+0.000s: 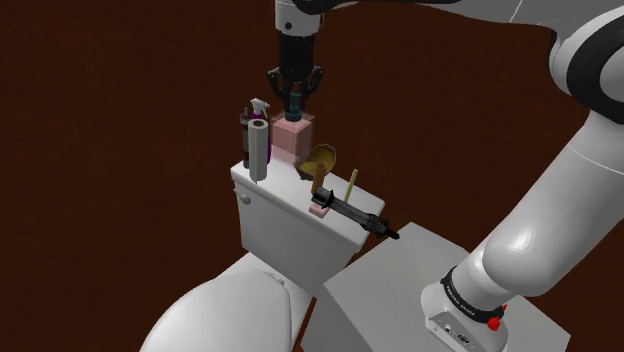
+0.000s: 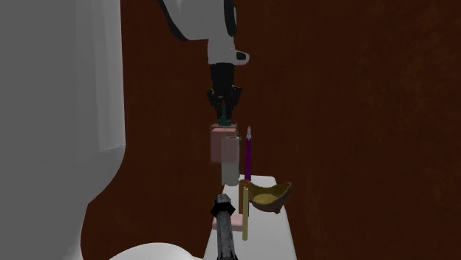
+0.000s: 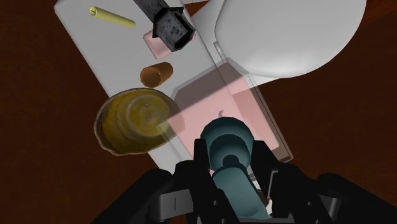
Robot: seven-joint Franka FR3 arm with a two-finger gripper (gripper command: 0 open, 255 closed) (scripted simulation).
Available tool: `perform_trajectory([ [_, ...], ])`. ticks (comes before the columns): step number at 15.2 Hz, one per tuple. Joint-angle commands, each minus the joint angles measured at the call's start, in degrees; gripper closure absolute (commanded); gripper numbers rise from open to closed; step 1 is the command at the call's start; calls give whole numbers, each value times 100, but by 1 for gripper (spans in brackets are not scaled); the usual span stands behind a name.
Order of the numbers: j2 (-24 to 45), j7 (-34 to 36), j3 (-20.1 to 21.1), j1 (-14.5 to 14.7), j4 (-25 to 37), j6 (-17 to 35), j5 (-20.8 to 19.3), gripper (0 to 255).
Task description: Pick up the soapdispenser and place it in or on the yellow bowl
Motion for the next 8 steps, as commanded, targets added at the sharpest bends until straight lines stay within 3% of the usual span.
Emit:
perform_trajectory([
  [1, 33, -2, 2, 6, 164, -134, -11, 255],
  [8, 78, -858, -367, -437, 796, -672, -30, 255],
])
